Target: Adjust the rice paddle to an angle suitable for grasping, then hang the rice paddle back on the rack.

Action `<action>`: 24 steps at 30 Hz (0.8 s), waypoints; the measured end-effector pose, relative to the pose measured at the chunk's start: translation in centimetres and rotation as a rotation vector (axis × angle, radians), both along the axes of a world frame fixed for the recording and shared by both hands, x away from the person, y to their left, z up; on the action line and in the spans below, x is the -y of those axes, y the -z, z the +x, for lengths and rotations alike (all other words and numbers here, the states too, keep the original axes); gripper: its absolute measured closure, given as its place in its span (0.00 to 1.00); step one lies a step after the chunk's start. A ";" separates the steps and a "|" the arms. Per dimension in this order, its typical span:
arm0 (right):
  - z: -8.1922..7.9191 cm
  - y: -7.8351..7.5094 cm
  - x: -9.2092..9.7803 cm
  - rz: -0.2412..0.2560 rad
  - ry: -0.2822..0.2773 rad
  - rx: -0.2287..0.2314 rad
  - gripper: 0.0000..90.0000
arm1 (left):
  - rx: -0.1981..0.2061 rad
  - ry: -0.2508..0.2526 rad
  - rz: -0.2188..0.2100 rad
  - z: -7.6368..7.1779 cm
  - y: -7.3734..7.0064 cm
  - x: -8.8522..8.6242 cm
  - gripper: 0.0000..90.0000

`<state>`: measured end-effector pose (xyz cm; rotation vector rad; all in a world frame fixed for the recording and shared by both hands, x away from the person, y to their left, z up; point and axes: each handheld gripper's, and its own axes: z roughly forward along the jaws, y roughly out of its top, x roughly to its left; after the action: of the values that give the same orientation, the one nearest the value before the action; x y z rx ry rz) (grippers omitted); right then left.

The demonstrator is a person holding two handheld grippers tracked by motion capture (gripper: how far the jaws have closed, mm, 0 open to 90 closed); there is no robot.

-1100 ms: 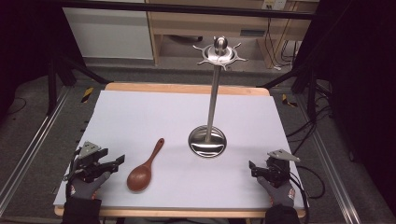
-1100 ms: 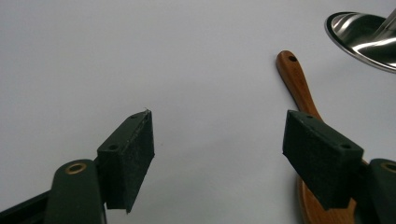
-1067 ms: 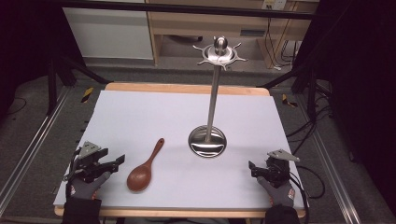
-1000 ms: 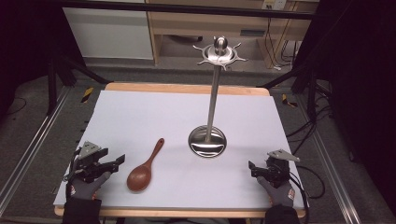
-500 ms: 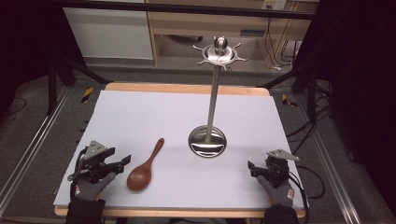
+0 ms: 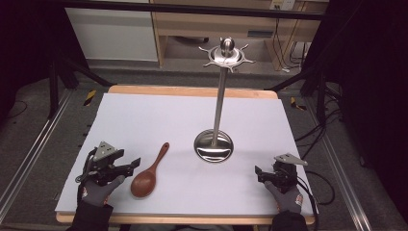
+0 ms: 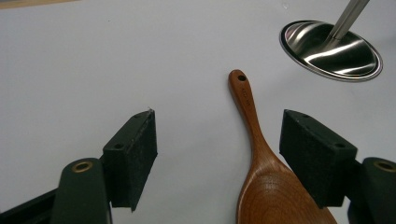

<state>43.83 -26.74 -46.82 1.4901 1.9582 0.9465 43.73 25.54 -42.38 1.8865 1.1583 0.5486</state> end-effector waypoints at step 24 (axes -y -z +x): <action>-0.1 0.0 0.2 0.000 0.009 -0.008 0.14 | 0.009 0.050 0.023 1.8 -2.8 2.4 0.31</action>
<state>43.78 -26.96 -46.81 1.5034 1.9557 0.9387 45.57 23.16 -39.54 1.9254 1.1006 0.5450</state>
